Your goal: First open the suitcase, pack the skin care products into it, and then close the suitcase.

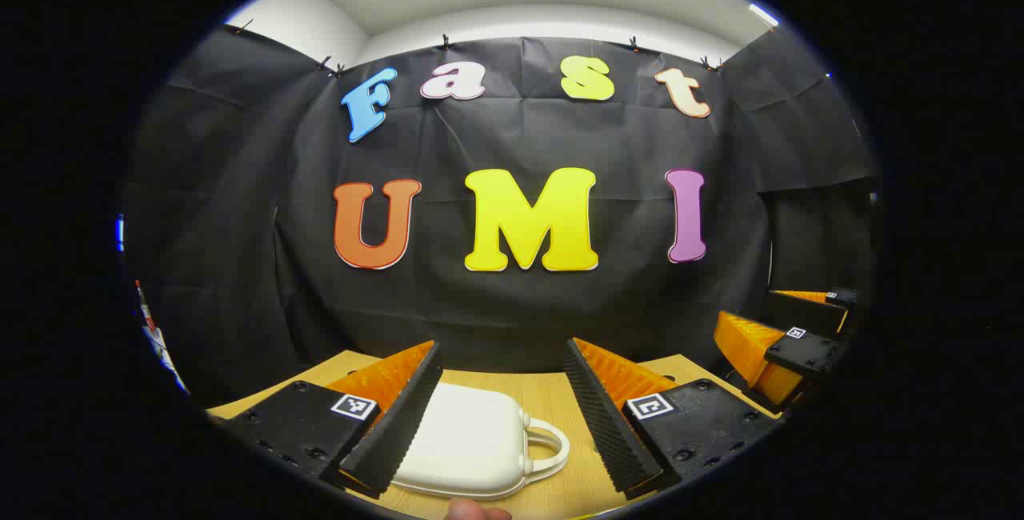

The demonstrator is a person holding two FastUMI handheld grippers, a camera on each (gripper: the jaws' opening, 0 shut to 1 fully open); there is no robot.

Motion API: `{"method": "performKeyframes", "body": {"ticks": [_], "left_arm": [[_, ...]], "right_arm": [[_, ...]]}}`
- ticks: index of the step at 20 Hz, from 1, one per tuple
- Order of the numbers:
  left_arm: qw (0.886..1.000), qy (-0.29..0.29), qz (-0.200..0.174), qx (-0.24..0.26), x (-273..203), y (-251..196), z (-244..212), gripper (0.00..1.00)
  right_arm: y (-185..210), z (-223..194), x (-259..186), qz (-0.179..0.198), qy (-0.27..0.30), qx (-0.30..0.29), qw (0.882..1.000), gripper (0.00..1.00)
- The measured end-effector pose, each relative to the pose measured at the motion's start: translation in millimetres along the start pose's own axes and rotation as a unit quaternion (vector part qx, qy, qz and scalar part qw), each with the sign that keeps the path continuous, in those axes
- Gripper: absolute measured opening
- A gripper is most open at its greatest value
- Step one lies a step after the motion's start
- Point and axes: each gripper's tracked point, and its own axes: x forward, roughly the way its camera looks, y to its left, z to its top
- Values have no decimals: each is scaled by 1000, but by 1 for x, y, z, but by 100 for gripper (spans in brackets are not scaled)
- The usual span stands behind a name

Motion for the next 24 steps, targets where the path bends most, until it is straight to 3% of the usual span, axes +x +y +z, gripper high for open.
{"method": "performKeyframes", "body": {"ticks": [14,19,24], "left_arm": [[1000,12,-3,9,3,-9,-7,98],[999,30,-33,25,5,-26,-25,98],[988,75,-89,103,11,-50,-75,100]], "right_arm": [[-11,-1,2,3,-2,2,1000,80],[-30,-8,0,-10,5,-2,1000,80],[-84,-25,-4,-51,27,-16,998,81]]}}
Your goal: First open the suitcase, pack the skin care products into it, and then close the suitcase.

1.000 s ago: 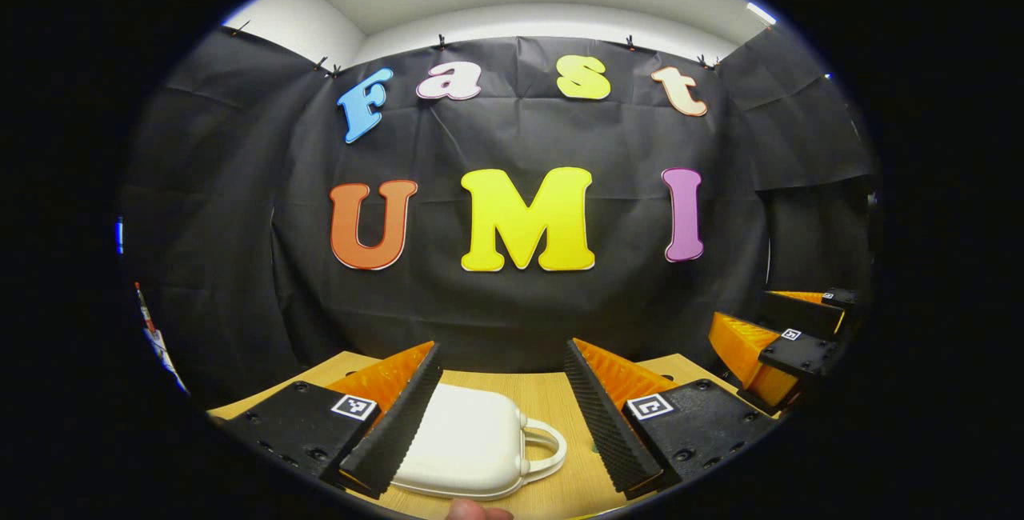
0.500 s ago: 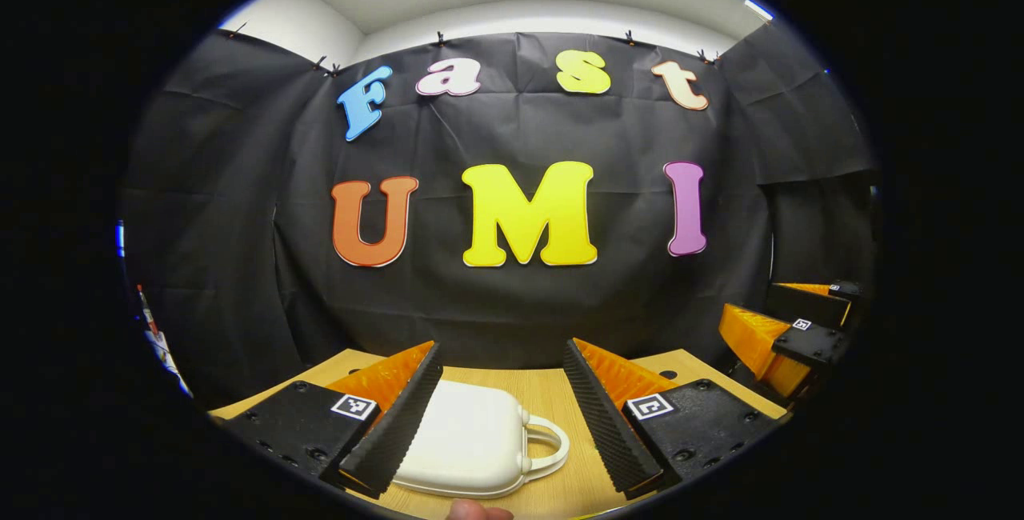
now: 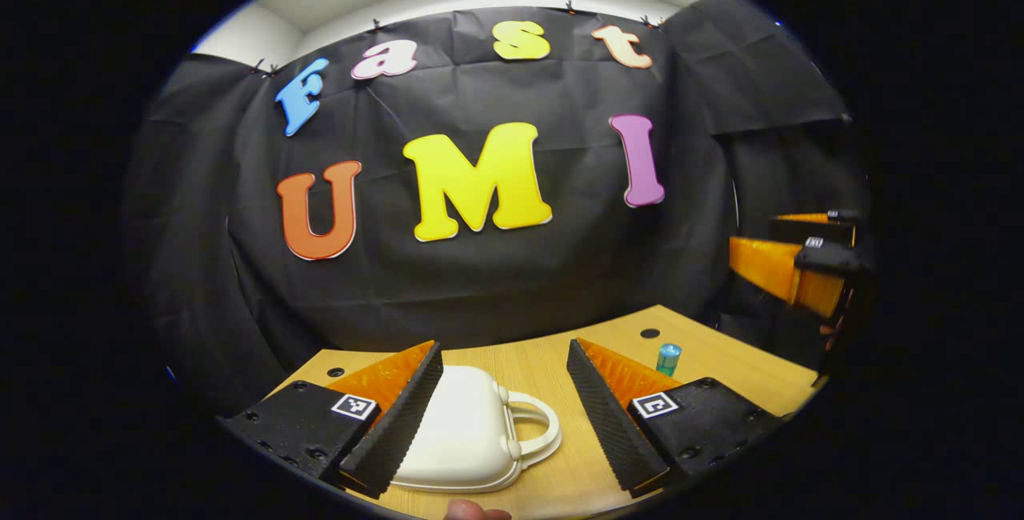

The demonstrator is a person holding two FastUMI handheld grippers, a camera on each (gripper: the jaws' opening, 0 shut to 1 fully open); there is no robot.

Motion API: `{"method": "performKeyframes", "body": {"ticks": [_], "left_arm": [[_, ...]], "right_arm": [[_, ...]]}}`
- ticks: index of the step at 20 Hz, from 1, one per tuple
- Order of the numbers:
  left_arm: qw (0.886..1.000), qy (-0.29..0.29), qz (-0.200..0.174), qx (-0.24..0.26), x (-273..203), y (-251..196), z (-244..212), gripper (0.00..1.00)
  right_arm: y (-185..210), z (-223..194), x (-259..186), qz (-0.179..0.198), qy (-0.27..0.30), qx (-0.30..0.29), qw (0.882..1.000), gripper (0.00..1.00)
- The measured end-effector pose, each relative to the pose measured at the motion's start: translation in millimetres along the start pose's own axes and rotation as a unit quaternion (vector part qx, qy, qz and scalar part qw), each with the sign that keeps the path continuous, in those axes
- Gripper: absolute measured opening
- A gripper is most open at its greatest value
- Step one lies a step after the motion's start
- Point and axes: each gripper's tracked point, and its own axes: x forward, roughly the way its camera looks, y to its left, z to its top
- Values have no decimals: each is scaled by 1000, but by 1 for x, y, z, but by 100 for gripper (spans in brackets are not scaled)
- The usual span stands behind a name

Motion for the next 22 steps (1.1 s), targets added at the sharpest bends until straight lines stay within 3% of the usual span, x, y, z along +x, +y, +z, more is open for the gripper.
{"method": "performKeyframes", "body": {"ticks": [6,9,12,15,18,22], "left_arm": [[988,81,-51,119,32,-29,-68,99],[967,151,-72,194,49,-32,-112,99],[938,175,-91,286,59,-37,-138,98],[913,218,-110,327,66,-37,-167,97],[896,248,-97,355,72,-32,-178,95],[881,282,-83,372,83,-22,-189,72]], "right_arm": [[-45,-14,-4,-45,21,-19,999,80],[-58,-17,-8,-60,26,-21,998,80],[-73,-25,-12,-77,38,-21,996,80],[-87,-26,-14,-95,43,-16,994,80],[-96,-29,-15,-106,47,-11,993,80],[-96,-35,-15,-111,54,-6,992,80]]}}
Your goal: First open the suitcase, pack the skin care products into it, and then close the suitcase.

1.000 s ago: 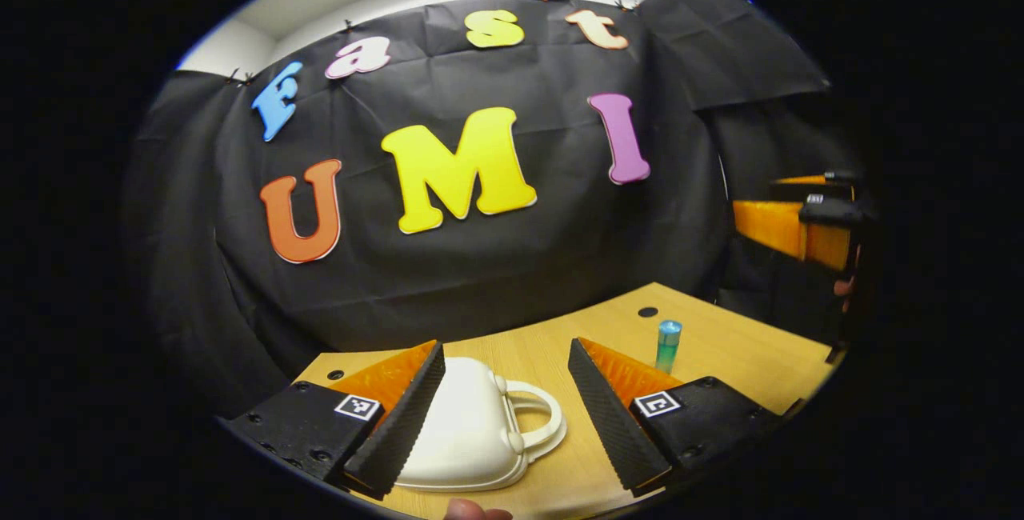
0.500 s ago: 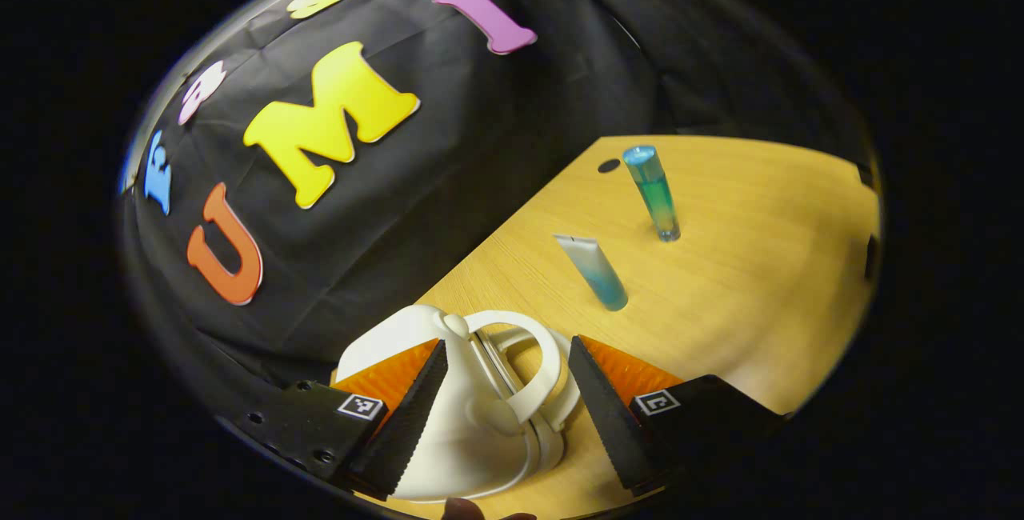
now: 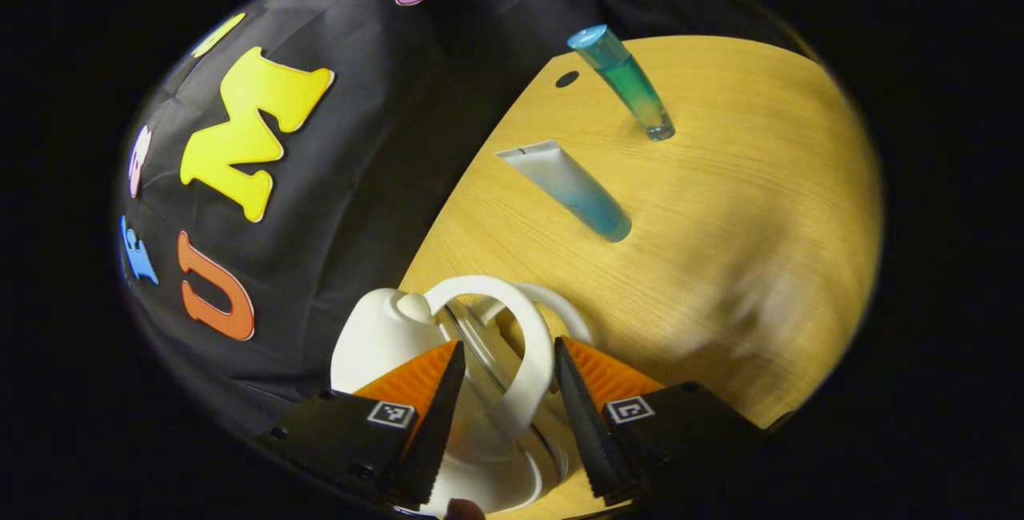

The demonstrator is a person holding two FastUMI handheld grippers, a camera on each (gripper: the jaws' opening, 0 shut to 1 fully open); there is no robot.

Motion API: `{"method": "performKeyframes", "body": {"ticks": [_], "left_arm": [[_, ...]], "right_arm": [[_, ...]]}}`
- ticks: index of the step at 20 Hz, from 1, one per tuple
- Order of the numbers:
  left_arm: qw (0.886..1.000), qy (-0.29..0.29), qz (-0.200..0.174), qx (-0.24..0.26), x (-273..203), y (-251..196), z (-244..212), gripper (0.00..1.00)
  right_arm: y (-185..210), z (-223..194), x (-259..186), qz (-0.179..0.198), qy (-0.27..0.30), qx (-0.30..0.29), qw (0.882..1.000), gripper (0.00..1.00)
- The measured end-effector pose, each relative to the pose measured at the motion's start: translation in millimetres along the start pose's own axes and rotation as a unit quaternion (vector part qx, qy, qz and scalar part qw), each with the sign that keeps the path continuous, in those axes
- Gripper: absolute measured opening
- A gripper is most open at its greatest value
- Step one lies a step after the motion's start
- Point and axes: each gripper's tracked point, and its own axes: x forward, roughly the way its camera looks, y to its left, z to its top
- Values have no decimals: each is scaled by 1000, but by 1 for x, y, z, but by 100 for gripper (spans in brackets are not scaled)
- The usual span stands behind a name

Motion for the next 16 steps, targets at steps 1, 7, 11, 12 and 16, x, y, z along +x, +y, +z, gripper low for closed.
{"method": "performKeyframes", "body": {"ticks": [1,7,11,12,16], "left_arm": [[1000,12,-5,0,1,-3,-3,62],[1000,2,12,-4,-6,2,7,28],[997,-29,30,-72,-31,34,16,10],[994,-43,40,-88,-38,49,19,9],[975,-110,108,-160,-77,128,15,7]], "right_arm": [[1,0,0,1,1,1,1000,80],[1,3,-2,-3,-3,0,1000,80],[9,10,-8,2,-11,-6,1000,80],[14,13,-9,6,-14,-6,1000,80],[41,24,-11,32,-24,-2,999,80]]}}
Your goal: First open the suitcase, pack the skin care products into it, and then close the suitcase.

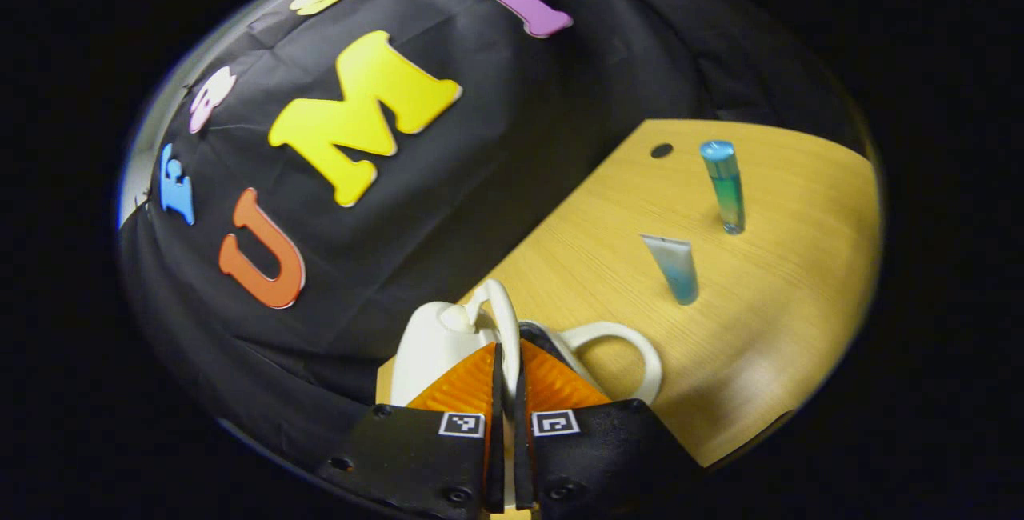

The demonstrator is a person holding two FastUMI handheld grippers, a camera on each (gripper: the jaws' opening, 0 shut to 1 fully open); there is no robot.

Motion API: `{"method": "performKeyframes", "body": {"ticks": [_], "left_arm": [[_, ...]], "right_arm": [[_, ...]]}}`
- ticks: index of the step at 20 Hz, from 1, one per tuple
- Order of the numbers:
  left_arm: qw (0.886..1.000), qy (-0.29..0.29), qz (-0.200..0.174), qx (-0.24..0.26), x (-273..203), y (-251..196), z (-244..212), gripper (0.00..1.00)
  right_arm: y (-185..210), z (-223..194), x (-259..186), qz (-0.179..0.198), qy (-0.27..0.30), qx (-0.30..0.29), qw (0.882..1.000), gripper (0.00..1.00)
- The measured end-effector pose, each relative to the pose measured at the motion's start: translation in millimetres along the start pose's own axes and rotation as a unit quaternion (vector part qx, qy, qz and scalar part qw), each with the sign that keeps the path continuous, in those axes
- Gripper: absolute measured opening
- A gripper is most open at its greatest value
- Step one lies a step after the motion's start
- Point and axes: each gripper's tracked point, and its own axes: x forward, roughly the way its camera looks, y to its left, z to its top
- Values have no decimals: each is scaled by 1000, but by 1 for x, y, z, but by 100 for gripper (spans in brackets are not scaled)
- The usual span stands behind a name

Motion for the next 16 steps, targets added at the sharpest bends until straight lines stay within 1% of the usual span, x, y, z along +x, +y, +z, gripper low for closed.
{"method": "performKeyframes", "body": {"ticks": [3,6,8,11,14,16], "left_arm": [[996,-42,47,-61,-12,78,-1,7],[987,-66,92,-117,-11,152,-30,6],[980,-78,122,-140,-9,196,-56,7],[969,-59,156,-182,0,251,-111,7],[955,-45,179,-235,16,278,-177,7],[941,-18,184,-283,29,284,-231,7]], "right_arm": [[28,10,1,26,-6,2,1000,80],[54,16,1,49,-9,-3,999,80],[67,19,-2,59,-7,-8,998,80],[84,21,-5,69,-5,-28,997,80],[102,19,-6,77,4,-42,996,80],[114,11,-8,84,18,-53,995,80]]}}
